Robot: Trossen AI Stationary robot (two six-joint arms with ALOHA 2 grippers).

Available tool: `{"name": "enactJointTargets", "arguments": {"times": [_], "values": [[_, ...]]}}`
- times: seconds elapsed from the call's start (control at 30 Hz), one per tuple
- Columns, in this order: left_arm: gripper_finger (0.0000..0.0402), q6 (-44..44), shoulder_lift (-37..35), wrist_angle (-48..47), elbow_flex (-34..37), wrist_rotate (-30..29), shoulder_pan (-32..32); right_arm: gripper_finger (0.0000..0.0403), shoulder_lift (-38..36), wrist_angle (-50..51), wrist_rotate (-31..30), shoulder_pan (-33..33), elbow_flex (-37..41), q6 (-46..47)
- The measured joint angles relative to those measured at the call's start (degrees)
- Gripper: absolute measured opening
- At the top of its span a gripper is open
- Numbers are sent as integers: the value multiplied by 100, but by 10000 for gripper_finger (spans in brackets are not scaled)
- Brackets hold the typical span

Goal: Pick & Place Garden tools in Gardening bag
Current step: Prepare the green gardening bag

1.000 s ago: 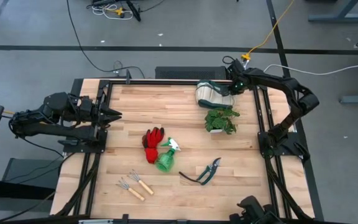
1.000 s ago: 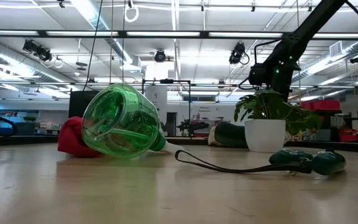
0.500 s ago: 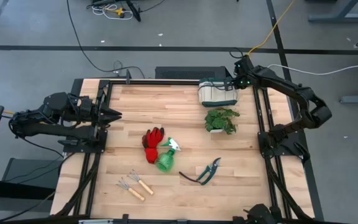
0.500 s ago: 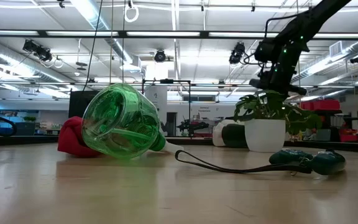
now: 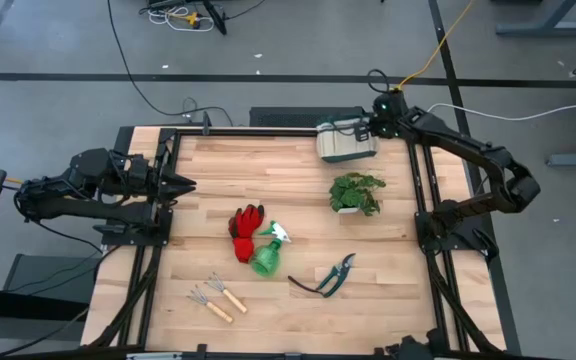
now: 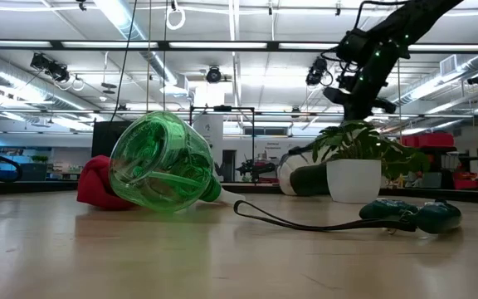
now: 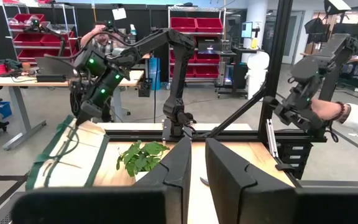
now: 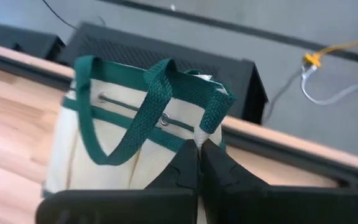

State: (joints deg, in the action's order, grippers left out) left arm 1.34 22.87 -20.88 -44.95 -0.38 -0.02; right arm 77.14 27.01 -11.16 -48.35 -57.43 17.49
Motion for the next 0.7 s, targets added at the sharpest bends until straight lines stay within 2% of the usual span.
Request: {"name": "enactJointTargets", "arguments": {"times": [0.7], "values": [[55,0,-2,-2,0,0,1,1,0,-1749,-260,1092,0,-255]]}}
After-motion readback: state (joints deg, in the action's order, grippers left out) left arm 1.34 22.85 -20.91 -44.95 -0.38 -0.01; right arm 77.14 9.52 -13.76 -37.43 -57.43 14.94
